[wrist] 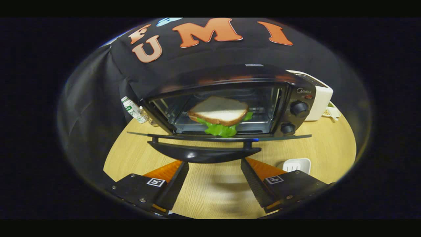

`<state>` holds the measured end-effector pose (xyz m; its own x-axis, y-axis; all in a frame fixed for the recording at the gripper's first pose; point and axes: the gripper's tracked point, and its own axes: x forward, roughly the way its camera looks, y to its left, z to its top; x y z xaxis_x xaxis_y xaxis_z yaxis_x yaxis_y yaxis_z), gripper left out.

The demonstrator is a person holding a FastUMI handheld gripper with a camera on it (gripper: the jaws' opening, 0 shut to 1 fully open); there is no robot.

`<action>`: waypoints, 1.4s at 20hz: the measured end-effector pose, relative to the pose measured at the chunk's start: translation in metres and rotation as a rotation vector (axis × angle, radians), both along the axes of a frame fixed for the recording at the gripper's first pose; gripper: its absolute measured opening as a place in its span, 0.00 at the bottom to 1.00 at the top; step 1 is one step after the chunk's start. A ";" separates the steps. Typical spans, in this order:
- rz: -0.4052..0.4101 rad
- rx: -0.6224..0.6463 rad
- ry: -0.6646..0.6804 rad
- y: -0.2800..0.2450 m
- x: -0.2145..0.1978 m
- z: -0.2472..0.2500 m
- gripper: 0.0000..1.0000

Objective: Open the toaster oven, put the food inside, and close the toaster oven door.

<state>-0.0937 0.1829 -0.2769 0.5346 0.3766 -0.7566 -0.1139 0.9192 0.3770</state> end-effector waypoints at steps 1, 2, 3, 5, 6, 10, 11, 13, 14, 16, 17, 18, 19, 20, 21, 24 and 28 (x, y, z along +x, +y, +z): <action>-0.005 0.003 -0.003 -0.001 0.006 0.001 0.94; -0.013 0.001 -0.007 -0.004 0.010 0.004 0.94; -0.025 -0.003 -0.023 -0.007 0.019 0.005 0.95; -0.032 -0.003 -0.046 -0.011 0.028 0.014 0.94; -0.031 -0.006 -0.060 -0.008 0.034 0.018 0.94; -0.051 -0.018 -0.110 -0.017 0.054 0.035 0.94; -0.057 -0.017 -0.130 -0.019 0.057 0.040 0.94; -0.063 -0.027 -0.175 -0.024 0.065 0.048 0.94; -0.066 -0.033 -0.180 -0.026 0.068 0.050 0.94; -0.080 -0.024 -0.170 -0.030 0.068 0.055 0.94; -0.083 -0.015 -0.177 -0.029 0.066 0.061 0.94; -0.081 -0.014 -0.199 -0.032 0.063 0.071 0.95; -0.077 -0.017 -0.231 -0.035 0.061 0.082 0.94; -0.071 -0.021 -0.264 -0.038 0.060 0.094 0.94; -0.066 -0.024 -0.295 -0.043 0.059 0.106 0.95; -0.081 -0.011 -0.408 -0.059 0.068 0.157 0.97; -0.125 -0.010 -0.604 -0.088 0.086 0.236 0.98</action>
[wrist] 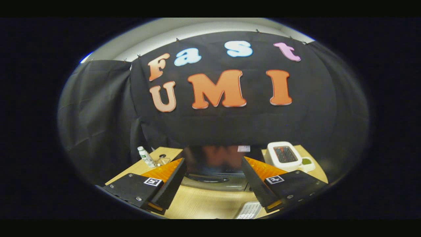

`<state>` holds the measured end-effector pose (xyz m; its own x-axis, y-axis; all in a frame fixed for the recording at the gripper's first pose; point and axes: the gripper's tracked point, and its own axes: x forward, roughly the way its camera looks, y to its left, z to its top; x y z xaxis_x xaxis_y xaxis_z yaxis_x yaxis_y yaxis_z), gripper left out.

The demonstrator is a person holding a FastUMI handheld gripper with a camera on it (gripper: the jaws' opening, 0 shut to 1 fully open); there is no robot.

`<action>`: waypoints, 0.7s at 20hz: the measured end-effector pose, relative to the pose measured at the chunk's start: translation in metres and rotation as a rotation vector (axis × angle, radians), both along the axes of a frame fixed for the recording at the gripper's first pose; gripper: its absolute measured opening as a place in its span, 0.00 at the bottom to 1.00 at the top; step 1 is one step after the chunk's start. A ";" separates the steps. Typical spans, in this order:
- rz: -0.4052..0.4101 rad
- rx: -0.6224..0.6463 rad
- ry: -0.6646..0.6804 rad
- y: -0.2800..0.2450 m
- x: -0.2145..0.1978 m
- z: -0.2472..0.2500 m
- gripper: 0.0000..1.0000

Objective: Open the toaster oven, put the food inside, and close the toaster oven door.

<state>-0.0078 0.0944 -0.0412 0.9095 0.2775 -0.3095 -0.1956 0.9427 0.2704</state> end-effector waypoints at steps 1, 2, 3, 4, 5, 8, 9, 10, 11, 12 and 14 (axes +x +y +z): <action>-0.015 -0.007 -0.025 -0.007 0.001 0.011 0.99; -0.026 0.000 -0.043 -0.012 0.002 0.023 0.99; -0.032 0.015 -0.062 -0.016 0.003 0.035 0.99; -0.039 0.025 -0.084 -0.021 0.004 0.047 0.99; -0.047 0.028 -0.106 -0.027 0.004 0.058 0.98; -0.065 -0.015 -0.188 -0.043 0.005 0.088 0.98; -0.066 -0.042 -0.220 -0.047 0.005 0.097 0.98; -0.069 -0.067 -0.243 -0.049 0.004 0.106 0.98; -0.071 -0.081 -0.264 -0.051 0.003 0.113 0.98; -0.075 -0.081 -0.284 -0.052 0.001 0.121 0.99; -0.078 -0.079 -0.305 -0.052 -0.003 0.130 0.99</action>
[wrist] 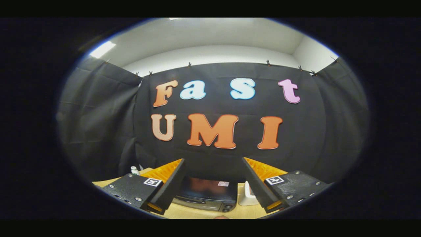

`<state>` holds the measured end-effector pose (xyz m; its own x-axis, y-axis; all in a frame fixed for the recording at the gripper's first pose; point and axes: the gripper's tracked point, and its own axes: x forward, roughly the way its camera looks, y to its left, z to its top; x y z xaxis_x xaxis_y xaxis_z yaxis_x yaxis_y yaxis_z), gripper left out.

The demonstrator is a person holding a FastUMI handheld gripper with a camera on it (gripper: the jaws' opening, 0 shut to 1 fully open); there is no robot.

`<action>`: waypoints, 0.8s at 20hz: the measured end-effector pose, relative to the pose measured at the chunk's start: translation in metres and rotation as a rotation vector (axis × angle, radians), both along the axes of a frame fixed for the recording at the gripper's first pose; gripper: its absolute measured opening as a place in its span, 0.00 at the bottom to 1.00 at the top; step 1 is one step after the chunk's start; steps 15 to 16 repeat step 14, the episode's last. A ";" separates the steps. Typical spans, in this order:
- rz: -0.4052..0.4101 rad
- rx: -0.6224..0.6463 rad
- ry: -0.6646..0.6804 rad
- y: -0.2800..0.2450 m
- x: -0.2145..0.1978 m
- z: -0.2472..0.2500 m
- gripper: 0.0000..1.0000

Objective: Open the toaster oven, put the food inside, and close the toaster oven door.

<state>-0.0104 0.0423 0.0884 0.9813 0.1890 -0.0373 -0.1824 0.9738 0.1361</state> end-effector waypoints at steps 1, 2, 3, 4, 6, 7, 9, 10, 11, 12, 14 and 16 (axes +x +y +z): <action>-0.003 -0.002 0.001 -0.002 -0.001 0.002 0.99; -0.004 0.005 0.003 -0.003 -0.002 0.005 0.99; -0.007 0.014 0.003 -0.004 -0.002 0.008 0.99; -0.009 0.028 -0.009 -0.005 -0.003 0.013 0.99; -0.025 0.042 -0.026 -0.013 -0.003 0.021 0.99; -0.029 0.041 -0.029 -0.015 -0.004 0.022 0.99; -0.031 0.032 -0.038 -0.017 -0.006 0.023 0.99; -0.035 0.028 -0.046 -0.018 -0.006 0.025 0.99; -0.036 0.027 -0.055 -0.018 -0.005 0.027 0.99; -0.031 0.026 -0.065 -0.016 -0.007 0.029 0.99; -0.024 0.021 -0.079 -0.013 -0.007 0.031 0.99; -0.024 0.021 -0.079 -0.013 -0.007 0.031 0.99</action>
